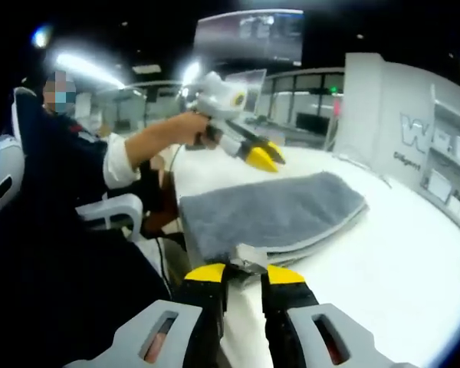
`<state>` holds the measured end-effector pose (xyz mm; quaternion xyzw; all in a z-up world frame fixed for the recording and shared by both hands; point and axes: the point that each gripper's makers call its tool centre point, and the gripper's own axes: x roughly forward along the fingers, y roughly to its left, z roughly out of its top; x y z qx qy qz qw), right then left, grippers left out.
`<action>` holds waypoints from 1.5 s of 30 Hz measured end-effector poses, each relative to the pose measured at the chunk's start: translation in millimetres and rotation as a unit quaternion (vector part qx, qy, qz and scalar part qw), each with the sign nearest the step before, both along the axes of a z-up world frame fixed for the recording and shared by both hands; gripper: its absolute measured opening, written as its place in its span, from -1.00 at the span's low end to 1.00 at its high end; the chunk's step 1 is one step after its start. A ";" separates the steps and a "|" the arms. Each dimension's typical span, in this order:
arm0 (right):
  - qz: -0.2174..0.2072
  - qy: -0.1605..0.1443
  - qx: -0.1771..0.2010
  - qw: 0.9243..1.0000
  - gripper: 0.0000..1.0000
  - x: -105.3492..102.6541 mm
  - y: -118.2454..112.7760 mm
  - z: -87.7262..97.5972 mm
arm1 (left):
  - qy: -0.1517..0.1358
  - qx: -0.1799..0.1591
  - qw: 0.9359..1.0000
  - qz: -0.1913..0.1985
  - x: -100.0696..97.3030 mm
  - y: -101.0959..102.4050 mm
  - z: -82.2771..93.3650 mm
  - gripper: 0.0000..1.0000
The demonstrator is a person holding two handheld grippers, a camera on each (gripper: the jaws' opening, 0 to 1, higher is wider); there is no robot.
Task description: Open the folded towel by lifting each exposed corner and separating the folded layers until the towel lies flat within the target outline without major curled edges
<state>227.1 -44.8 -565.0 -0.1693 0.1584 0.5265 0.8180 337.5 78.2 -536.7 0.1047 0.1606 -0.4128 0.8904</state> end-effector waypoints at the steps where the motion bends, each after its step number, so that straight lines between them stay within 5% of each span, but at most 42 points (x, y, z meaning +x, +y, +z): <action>1: 0.002 -0.005 -0.003 1.000 -0.75 -0.3 0.4 0.2 | 0.001 -0.001 1.000 -0.007 -1.7 -3.1 0.0 -0.41; 8: -0.002 -0.020 0.001 1.000 -0.85 1.8 0.5 4.2 | 0.042 -0.039 0.996 -0.061 -26.3 -30.0 -3.7 -0.34; 28: 0.002 -0.028 0.035 0.999 -1.00 3.4 10.6 14.4 | 0.041 -0.052 0.986 -0.154 -110.4 -89.0 -3.9 -0.27; 45: -0.008 -0.047 0.055 0.997 -1.00 7.4 20.3 25.0 | 0.019 -0.106 0.989 -0.106 -111.4 -94.7 -7.7 -0.41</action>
